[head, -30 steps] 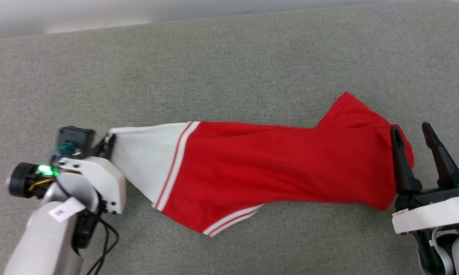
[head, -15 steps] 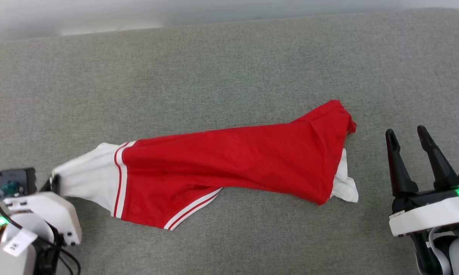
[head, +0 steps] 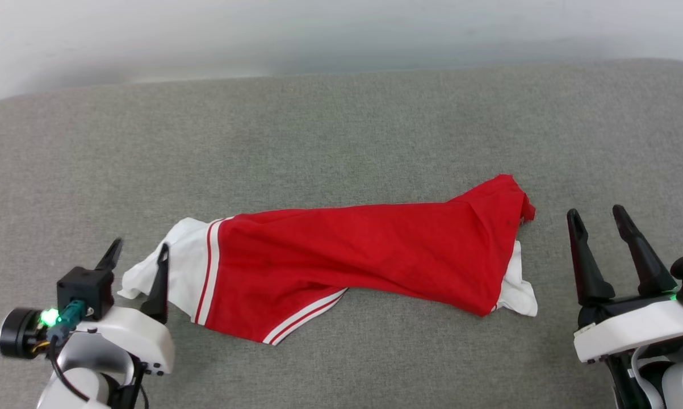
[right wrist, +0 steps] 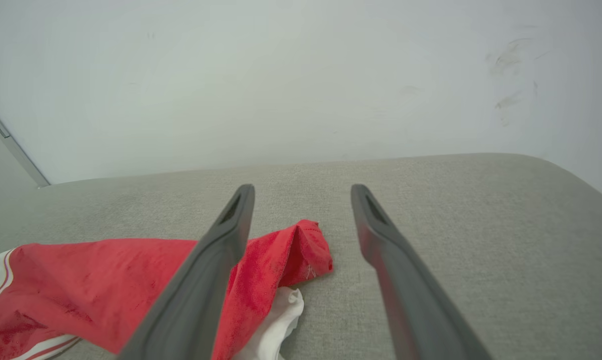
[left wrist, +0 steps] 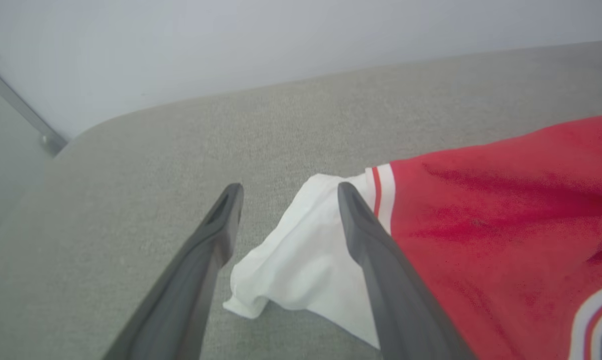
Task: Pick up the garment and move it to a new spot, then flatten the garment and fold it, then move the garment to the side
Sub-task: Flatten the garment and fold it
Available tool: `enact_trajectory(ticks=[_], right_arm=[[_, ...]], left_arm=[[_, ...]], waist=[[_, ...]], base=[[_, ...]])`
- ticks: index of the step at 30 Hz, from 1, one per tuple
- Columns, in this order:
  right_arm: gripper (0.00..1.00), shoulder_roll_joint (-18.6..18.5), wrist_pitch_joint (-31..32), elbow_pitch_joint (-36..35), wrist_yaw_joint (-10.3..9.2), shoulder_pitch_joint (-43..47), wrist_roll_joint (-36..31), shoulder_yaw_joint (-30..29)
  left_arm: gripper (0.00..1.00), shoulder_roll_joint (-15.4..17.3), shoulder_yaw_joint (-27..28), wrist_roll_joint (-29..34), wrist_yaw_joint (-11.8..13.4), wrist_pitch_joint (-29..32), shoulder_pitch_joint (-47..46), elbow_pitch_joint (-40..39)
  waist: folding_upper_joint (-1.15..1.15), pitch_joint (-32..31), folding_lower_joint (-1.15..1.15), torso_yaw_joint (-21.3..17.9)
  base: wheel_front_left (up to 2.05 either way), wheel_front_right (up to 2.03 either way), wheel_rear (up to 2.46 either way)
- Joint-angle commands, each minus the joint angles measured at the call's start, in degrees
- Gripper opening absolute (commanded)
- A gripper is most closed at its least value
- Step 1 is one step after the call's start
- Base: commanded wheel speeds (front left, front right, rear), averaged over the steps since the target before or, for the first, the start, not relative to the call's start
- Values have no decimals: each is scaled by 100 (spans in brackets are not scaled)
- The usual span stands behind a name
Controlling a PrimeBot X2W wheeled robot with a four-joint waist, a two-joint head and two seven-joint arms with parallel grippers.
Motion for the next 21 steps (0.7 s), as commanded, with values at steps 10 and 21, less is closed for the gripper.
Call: enact_trajectory(ticks=[10, 21], right_arm=[[100, -32, 303, -38, -2, 253, 28, 69], [100, -622, 3269, 14, -3, -283, 389, 42]], left_arm=[[100, -311, -411, 598, 0, -1229, 202, -938], [100, -692, -608, 926, -209, -1258, 388, -1352]], waist=[[0, -305, 0, 224], [0, 17, 0, 610]], base=[[0, 0, 0], [0, 0, 0]])
